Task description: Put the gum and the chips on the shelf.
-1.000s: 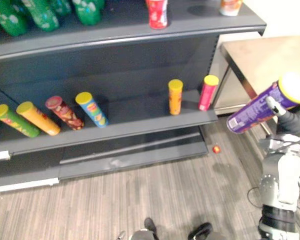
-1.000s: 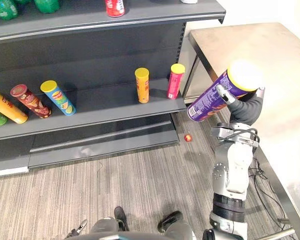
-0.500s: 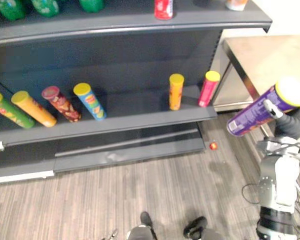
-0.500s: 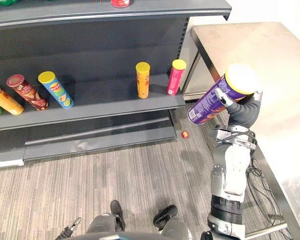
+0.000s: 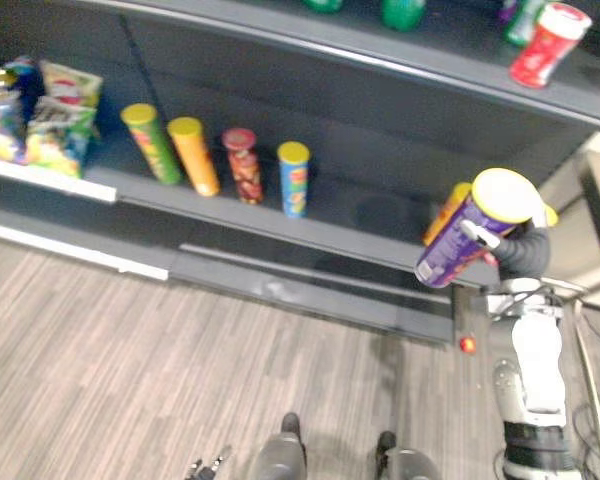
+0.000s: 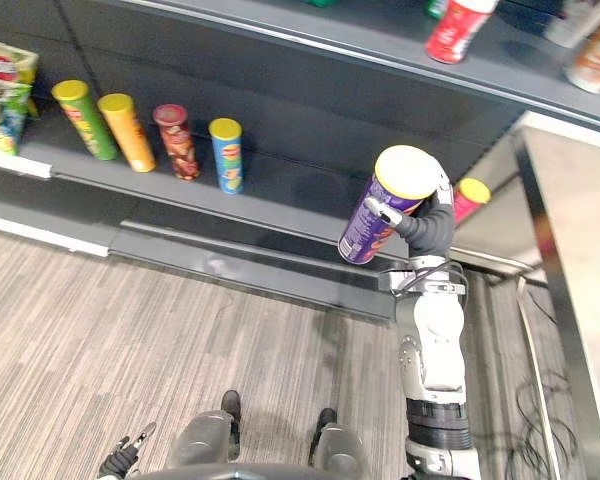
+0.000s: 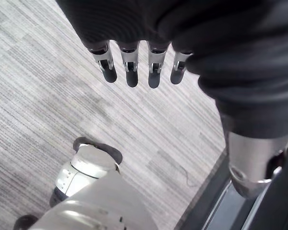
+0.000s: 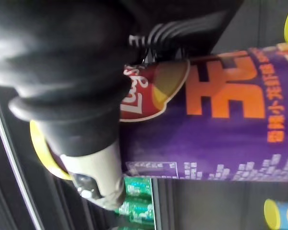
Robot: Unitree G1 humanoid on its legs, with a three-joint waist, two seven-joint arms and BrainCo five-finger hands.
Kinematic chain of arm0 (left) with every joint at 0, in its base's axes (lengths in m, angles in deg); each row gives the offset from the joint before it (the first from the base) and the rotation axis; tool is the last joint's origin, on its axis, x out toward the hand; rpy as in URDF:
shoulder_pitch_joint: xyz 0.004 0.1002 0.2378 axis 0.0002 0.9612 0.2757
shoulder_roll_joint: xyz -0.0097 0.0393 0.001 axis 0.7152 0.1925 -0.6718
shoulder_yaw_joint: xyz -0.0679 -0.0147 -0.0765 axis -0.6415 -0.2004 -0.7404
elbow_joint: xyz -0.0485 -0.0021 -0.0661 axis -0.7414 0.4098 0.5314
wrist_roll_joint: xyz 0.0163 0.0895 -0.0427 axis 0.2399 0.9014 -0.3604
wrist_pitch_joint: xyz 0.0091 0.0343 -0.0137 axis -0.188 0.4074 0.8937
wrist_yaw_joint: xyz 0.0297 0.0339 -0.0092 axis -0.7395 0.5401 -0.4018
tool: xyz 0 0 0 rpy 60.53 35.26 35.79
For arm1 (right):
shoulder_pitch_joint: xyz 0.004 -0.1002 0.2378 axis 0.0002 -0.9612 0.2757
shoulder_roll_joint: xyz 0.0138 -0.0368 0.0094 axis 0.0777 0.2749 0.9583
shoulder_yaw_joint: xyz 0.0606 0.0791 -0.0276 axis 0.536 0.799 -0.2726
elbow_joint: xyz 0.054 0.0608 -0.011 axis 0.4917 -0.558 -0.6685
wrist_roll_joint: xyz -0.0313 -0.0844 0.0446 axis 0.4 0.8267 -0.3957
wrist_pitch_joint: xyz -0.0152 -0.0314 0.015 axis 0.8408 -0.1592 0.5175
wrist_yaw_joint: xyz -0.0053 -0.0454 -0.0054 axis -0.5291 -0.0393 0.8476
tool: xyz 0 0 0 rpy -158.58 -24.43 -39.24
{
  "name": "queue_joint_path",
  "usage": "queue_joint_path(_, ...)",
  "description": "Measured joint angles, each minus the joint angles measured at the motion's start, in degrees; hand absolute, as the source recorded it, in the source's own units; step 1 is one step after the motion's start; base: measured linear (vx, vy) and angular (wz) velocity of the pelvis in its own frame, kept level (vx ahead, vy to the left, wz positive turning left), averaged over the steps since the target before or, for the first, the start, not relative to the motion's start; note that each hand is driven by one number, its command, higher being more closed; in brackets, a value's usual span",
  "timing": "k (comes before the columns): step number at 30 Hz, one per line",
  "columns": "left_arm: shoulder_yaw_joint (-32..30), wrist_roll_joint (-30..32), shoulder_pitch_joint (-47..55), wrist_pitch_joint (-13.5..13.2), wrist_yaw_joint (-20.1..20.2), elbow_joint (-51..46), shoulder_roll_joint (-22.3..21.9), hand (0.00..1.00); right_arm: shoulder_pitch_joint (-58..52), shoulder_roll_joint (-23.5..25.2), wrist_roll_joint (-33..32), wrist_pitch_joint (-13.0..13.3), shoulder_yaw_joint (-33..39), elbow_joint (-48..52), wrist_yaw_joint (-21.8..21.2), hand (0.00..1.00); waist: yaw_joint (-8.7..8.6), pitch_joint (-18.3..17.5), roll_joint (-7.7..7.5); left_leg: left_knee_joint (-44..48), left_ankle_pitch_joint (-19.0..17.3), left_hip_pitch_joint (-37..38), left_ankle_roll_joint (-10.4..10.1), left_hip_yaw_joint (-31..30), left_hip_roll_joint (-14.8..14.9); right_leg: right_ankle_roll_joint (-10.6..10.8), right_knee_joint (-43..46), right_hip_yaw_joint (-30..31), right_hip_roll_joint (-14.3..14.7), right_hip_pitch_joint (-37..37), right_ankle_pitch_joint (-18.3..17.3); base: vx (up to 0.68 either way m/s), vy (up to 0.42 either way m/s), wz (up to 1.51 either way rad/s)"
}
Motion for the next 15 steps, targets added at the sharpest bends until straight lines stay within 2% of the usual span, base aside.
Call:
queue_joint_path(2,-0.07,-0.15,0.01,-0.01,0.05,0.12,-0.41,0.0,0.2,0.08,-0.11,-0.01,-0.74,0.6,-0.08,1.0,-0.03,-0.13,0.87,-0.17,0.34,-1.37,-0.86,-1.92,0.54,0.11,-1.21,1.15,1.35,-0.19,-0.1,0.14,-0.122,0.47)
queue_joint_path(6,-0.83,-0.52,-0.03,0.06,0.05,0.69,-1.62,0.0,-0.46,0.15,-0.54,-0.02,-0.22,0.81,-0.16,1.0,-0.26,-0.13,0.87,-5.97,3.62,0.14,-2.84,-4.54,1.3,0.11,-5.11,-1.4,2.52,1.95,-0.12,0.1,-0.134,0.35)
queue_joint_path(9,-0.92,-0.26,-0.32,0.09,0.06,0.74,-2.31,0.0,-2.47,0.4,-1.76,0.0,0.07,3.07,-0.53,1.0,-1.26,-0.25,0.69,-12.52,6.26,1.24,-3.6,-6.6,1.59,0.33,-7.38,-3.86,2.94,2.99,-0.91,0.02,-0.107,0.39)
queue_joint_path(13,-2.27,0.59,-1.67,0.1,0.0,1.75,-2.37,0.0,-6.44,2.4,-2.27,0.03,1.51,5.03,-0.59,1.0,-3.1,-0.46,1.2,-19.9,10.1,3.05,-3.64,-4.59,3.45,0.2,-8.78,-7.49,3.54,3.56,-1.55,0.02,-0.098,0.4)
queue_joint_path(15,-2.14,0.73,-2.25,0.11,0.0,2.44,-2.42,0.0,-7.96,2.43,-2.31,0.03,2.33,5.02,-0.32,1.0,-3.24,-0.58,1.35,-19.87,11.91,3.38,-4.29,-3.62,4.08,0.19,-8.59,-7.87,3.78,4.05,-1.55,0.04,-0.041,0.19)
